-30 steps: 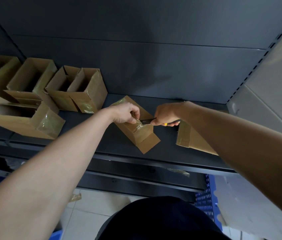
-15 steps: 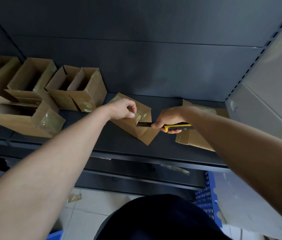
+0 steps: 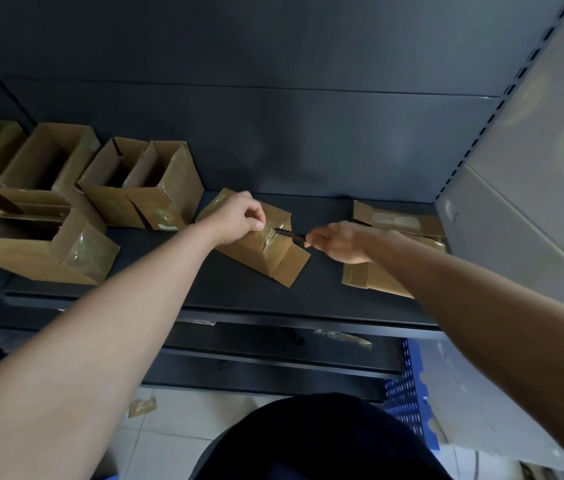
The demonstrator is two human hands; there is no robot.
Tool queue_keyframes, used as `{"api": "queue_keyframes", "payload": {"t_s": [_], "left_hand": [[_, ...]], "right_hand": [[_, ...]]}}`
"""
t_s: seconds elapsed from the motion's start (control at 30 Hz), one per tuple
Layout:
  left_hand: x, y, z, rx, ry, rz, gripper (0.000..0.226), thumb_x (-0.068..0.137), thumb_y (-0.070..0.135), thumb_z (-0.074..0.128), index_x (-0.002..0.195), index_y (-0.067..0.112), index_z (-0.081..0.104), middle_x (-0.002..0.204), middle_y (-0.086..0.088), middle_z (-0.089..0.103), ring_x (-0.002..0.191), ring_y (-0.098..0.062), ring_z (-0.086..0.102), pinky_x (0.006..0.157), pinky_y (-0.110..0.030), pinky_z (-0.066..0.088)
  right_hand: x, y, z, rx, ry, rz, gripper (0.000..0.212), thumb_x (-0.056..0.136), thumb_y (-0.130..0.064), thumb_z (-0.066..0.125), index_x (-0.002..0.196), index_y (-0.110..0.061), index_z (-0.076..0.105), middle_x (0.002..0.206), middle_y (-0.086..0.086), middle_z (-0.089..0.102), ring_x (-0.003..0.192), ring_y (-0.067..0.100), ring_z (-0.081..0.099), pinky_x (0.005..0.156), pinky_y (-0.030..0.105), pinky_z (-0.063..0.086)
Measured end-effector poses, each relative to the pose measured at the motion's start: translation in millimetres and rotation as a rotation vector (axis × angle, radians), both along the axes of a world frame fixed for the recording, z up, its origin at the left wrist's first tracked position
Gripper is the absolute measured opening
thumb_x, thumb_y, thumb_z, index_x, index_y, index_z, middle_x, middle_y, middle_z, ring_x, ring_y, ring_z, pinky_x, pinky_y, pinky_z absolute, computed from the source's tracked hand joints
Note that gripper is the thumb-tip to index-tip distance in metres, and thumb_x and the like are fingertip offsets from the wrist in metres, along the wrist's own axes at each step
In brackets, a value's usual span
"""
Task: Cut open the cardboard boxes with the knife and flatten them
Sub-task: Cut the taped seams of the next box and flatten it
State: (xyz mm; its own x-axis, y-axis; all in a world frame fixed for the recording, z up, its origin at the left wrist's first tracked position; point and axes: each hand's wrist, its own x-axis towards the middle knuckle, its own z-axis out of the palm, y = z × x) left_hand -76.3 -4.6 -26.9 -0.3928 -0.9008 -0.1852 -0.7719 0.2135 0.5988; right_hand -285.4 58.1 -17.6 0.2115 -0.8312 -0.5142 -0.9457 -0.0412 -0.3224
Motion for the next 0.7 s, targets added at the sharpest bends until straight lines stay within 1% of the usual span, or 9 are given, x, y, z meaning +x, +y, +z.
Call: {"api": "queue_keyframes", "payload": {"t_s": [0.1, 0.13, 0.17, 0.23, 0.33, 0.43, 0.53, 0.63, 0.7], "left_hand": [[-3.3, 3.3, -2.8, -0.042, -0.030, 0.005, 0.007, 0.094, 0.010, 0.057, 0.093, 0.009, 0.064, 0.106, 0.002, 0.051, 0.093, -0.011, 0.046, 0.072, -0.018, 0.030], [-3.5, 3.2, -3.4, -0.054, -0.036, 0.014, 0.007, 0.094, 0.010, 0.056, 0.093, 0.010, 0.063, 0.106, 0.002, 0.052, 0.092, -0.011, 0.046, 0.068, -0.017, 0.029], [-3.2, 2.4, -3.9, -0.061, -0.037, 0.022, 0.009, 0.095, 0.010, 0.054, 0.093, 0.010, 0.062, 0.106, 0.002, 0.052, 0.092, -0.012, 0.047, 0.069, -0.018, 0.030], [-1.6, -0.4, -4.7, -0.055, -0.033, 0.036, 0.015, 0.097, 0.009, 0.049, 0.091, 0.011, 0.063, 0.107, 0.001, 0.052, 0.095, -0.014, 0.048, 0.078, -0.023, 0.033], [1.5, -4.5, -3.4, -0.055, -0.044, 0.031, 0.020, 0.098, 0.011, 0.047, 0.089, 0.017, 0.065, 0.106, 0.002, 0.055, 0.098, -0.016, 0.051, 0.083, -0.029, 0.038], [1.8, -7.4, 0.4, -0.066, -0.068, 0.038, 0.019, 0.097, 0.016, 0.051, 0.089, 0.021, 0.067, 0.106, 0.001, 0.063, 0.096, -0.016, 0.056, 0.084, -0.031, 0.045], [-2.2, -8.4, 4.4, -0.075, -0.094, 0.051, 0.017, 0.095, 0.014, 0.055, 0.093, 0.015, 0.072, 0.109, -0.001, 0.066, 0.100, -0.016, 0.057, 0.085, -0.029, 0.045], [-7.8, -7.7, 7.8, -0.068, -0.118, 0.050, 0.017, 0.093, 0.010, 0.058, 0.095, 0.011, 0.075, 0.111, -0.003, 0.067, 0.105, -0.018, 0.059, 0.084, -0.027, 0.043], [-10.3, -8.7, 9.7, -0.057, -0.127, 0.068, 0.017, 0.092, 0.009, 0.058, 0.096, 0.012, 0.075, 0.113, -0.004, 0.067, 0.107, -0.020, 0.059, 0.083, -0.026, 0.044]], "right_hand": [[1.5, 5.5, -3.1, 0.002, -0.022, -0.029, 0.042, 0.105, -0.037, 0.021, 0.136, -0.028, 0.048, 0.139, 0.004, 0.050, 0.126, 0.025, 0.046, 0.099, 0.038, 0.036], [1.7, 6.5, -4.4, 0.008, -0.033, -0.044, 0.042, 0.105, -0.037, 0.023, 0.138, -0.028, 0.047, 0.142, 0.002, 0.047, 0.130, 0.025, 0.043, 0.102, 0.038, 0.035], [1.8, 7.0, -5.7, 0.009, -0.039, -0.056, 0.042, 0.105, -0.036, 0.025, 0.137, -0.027, 0.049, 0.141, 0.002, 0.048, 0.129, 0.025, 0.043, 0.103, 0.039, 0.035], [1.9, 6.8, -7.3, -0.016, -0.028, -0.067, 0.039, 0.104, -0.034, 0.027, 0.127, -0.022, 0.055, 0.132, 0.005, 0.055, 0.119, 0.027, 0.051, 0.101, 0.041, 0.042], [1.0, 6.1, -6.8, -0.080, 0.015, -0.072, 0.038, 0.103, -0.034, 0.026, 0.120, -0.021, 0.057, 0.121, 0.007, 0.061, 0.110, 0.028, 0.055, 0.096, 0.043, 0.046], [-0.1, 7.0, -5.5, -0.119, 0.047, -0.069, 0.038, 0.103, -0.037, 0.024, 0.121, -0.026, 0.056, 0.121, 0.005, 0.060, 0.110, 0.029, 0.054, 0.094, 0.042, 0.045], [0.6, 9.2, -7.6, -0.168, 0.095, -0.054, 0.040, 0.103, -0.038, 0.021, 0.123, -0.029, 0.054, 0.120, 0.009, 0.055, 0.114, 0.032, 0.051, 0.093, 0.043, 0.043], [3.2, 10.1, -7.8, -0.208, 0.170, -0.065, 0.040, 0.102, -0.042, 0.021, 0.134, -0.039, 0.047, 0.122, 0.010, 0.047, 0.117, 0.033, 0.043, 0.094, 0.044, 0.036], [5.1, 10.5, -5.8, -0.198, 0.153, -0.074, 0.038, 0.102, -0.040, 0.023, 0.125, -0.035, 0.053, 0.117, 0.007, 0.052, 0.110, 0.031, 0.048, 0.088, 0.041, 0.040]]}}
